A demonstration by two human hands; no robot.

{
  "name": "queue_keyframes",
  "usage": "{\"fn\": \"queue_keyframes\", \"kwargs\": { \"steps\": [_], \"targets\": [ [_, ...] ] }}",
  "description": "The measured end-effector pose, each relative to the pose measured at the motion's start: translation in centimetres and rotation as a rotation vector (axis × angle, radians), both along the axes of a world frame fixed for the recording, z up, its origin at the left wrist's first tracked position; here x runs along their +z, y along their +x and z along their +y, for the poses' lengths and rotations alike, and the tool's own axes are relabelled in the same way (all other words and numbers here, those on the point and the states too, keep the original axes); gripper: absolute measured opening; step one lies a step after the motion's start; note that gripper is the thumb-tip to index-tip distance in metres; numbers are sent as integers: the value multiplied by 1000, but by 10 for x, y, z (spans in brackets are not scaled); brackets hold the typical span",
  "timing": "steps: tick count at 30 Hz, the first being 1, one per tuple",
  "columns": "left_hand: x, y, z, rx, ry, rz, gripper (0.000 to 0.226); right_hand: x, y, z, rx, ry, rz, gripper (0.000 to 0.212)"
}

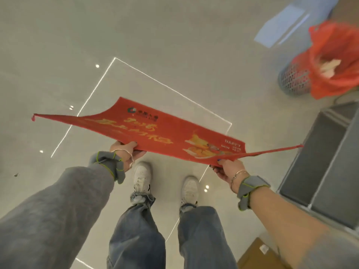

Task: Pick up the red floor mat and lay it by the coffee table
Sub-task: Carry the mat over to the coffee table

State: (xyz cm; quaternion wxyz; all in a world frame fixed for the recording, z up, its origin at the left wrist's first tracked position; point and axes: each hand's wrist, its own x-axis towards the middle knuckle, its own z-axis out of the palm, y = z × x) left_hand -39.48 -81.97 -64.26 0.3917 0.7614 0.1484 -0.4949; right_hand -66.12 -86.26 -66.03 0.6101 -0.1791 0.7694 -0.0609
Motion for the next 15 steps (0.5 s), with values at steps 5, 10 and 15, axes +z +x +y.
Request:
{"fn": "queue_keyframes", "kwargs": {
  "steps": [5, 10, 15],
  "targets": [
    [66, 1, 32, 82, 19, -45, 32, 49, 7, -2, 126, -4, -43, 25],
    [123, 6, 65, 198, -16, -50, 11, 111, 24, -6, 297, -47, -54, 29],
    [170, 11, 109, 314, -2, -57, 22, 166, 49, -4, 428, -61, -68, 32]
  ]
}}
